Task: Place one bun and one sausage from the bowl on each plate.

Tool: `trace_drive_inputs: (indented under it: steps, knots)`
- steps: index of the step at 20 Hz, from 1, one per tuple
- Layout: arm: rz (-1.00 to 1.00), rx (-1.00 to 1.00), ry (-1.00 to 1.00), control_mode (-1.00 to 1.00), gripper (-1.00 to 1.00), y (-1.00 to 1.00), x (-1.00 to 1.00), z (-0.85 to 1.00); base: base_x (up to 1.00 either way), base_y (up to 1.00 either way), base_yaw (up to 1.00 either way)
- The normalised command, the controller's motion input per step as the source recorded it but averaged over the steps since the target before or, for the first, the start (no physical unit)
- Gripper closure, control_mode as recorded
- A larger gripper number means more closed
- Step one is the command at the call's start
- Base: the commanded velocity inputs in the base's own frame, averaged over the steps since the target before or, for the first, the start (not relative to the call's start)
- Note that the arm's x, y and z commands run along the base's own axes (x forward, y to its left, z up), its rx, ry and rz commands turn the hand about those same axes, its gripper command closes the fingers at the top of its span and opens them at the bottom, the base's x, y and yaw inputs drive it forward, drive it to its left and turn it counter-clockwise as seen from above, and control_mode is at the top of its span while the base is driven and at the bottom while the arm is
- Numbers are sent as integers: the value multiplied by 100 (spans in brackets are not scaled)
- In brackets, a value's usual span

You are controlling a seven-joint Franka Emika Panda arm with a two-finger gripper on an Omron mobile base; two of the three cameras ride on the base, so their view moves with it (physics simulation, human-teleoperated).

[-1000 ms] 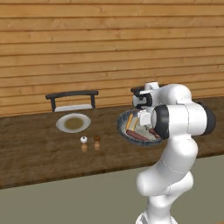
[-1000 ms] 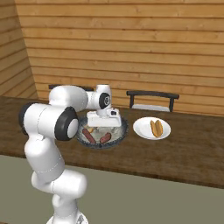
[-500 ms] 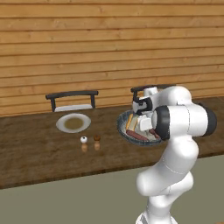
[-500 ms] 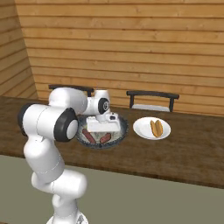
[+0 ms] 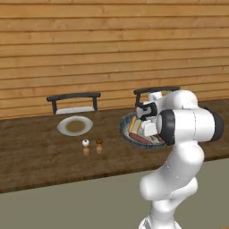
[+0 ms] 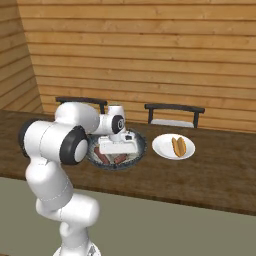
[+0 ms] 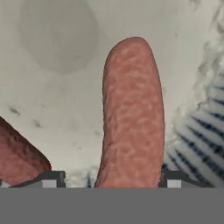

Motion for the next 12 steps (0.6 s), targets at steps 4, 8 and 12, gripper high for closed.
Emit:
trace_drive_inputs:
  steps: [4,8,12]
  knots:
    - [0,-1,-5,-100,100,1,0,3,0,0,0]
    - [2,0,-24,-100,100,0,1,90,0,0,0]
    - [11,0,-27,-100,100,-42,6,99,0,0,0]
